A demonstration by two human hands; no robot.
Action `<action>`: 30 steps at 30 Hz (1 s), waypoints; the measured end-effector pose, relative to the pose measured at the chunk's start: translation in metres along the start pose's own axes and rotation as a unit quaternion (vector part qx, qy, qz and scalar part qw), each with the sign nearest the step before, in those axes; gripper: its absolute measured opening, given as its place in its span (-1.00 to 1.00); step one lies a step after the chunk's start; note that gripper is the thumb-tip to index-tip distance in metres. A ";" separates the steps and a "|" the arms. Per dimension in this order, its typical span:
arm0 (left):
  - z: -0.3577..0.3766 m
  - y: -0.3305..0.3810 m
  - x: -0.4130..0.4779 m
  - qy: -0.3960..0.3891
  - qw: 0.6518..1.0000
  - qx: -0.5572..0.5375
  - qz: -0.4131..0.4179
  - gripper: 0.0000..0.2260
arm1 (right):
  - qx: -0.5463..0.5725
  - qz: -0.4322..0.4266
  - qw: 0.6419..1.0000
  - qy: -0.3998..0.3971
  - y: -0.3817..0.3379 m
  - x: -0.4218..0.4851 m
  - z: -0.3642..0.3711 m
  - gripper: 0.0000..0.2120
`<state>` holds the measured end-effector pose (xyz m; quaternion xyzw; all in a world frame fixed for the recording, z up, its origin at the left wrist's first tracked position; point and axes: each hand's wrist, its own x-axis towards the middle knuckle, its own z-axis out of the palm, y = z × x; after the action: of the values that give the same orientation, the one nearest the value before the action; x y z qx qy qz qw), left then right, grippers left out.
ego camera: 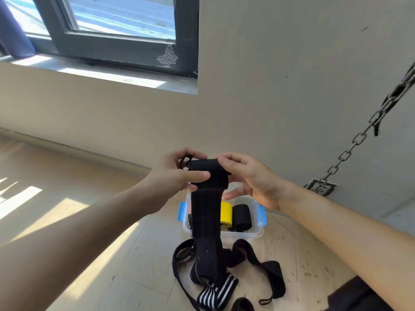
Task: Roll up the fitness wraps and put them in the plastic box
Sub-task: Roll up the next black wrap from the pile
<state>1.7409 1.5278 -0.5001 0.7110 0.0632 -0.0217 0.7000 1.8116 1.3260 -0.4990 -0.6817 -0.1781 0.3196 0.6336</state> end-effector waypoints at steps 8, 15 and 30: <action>0.003 -0.002 0.001 -0.002 1.000 0.008 0.030 -0.56 | -0.035 -0.052 0.997 0.034 0.002 0.001 0.002 -0.72; -0.001 0.001 -0.003 -0.089 0.992 0.071 -0.052 -0.56 | -0.030 -0.096 0.994 0.054 -0.003 -0.003 0.003 -0.82; 0.003 0.004 -0.002 0.017 0.996 0.073 0.047 -0.79 | -0.040 -0.020 0.999 0.000 -0.003 -0.002 -0.003 -0.62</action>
<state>1.7401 1.5248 -0.4956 0.7626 0.0397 0.0187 0.6454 1.8125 1.3224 -0.4953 -0.7025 -0.2043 0.3001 0.6121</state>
